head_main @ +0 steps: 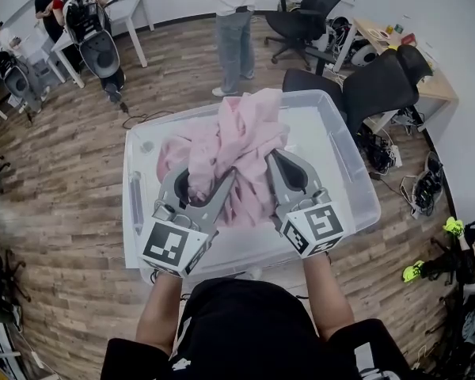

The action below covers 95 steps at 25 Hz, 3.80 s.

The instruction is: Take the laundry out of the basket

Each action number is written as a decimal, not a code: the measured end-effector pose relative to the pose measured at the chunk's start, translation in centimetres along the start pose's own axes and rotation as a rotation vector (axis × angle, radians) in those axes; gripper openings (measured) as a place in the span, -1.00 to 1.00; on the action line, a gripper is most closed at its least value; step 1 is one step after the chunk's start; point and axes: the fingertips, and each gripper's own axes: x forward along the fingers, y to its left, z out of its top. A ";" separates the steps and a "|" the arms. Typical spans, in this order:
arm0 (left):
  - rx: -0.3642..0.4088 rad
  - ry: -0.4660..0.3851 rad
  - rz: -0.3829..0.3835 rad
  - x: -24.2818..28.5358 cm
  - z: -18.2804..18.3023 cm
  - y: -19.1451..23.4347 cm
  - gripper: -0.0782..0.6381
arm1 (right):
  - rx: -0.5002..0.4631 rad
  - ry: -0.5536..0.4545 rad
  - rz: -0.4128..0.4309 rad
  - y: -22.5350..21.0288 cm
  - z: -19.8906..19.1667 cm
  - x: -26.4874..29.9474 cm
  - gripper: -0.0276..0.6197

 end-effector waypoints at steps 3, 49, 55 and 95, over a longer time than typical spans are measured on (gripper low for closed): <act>-0.012 -0.009 -0.003 -0.4 0.3 0.2 -0.25 | -0.006 0.001 -0.004 0.5 0.3 0.0 -0.93; 0.008 -0.135 -0.111 -14.1 3.9 -1.9 -0.25 | -0.049 -0.041 -0.103 13.0 3.8 -6.7 -0.93; 0.005 -0.138 -0.126 -16.2 3.5 -2.7 -0.25 | -0.049 -0.038 -0.122 14.7 3.4 -8.1 -0.93; -0.037 -0.116 -0.144 -20.1 3.3 -8.1 -0.25 | -0.034 -0.003 -0.136 16.9 3.1 -14.2 -0.93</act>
